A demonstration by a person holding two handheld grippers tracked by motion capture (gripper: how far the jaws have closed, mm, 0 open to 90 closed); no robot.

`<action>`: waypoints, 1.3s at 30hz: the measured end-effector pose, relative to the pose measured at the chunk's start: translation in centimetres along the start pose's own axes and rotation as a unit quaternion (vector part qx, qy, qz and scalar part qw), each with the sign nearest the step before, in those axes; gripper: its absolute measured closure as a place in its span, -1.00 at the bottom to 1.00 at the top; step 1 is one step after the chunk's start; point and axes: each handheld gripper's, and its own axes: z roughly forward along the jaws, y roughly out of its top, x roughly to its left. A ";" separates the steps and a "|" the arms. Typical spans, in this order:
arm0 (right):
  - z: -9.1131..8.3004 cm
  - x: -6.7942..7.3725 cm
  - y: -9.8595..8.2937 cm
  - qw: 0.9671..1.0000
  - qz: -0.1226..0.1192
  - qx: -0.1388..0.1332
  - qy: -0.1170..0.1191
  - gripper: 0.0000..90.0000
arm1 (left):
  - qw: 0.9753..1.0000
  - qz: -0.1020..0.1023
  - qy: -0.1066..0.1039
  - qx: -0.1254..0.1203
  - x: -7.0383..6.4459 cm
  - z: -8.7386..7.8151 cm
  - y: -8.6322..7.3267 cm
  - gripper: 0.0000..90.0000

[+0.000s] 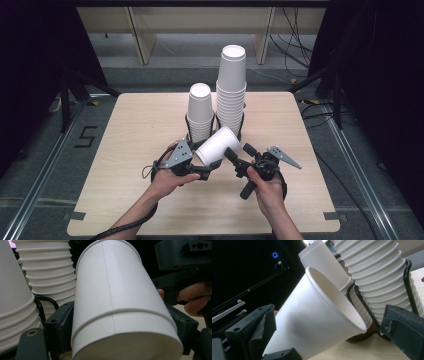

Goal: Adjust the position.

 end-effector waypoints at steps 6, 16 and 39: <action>0.2 -0.3 -0.1 1.000 0.021 0.004 -0.002 -0.99 | 1.000 0.002 -0.002 0.000 -0.2 0.1 0.0 -0.54; 0.6 -0.3 -0.3 0.997 0.081 0.008 0.014 -0.99 | 1.000 0.005 -0.007 -0.001 -0.5 0.3 0.1 -0.54; 1.1 -0.7 -0.4 0.991 0.128 -0.010 0.021 -0.99 | 1.000 0.014 -0.009 -0.003 -1.0 0.5 0.2 -0.53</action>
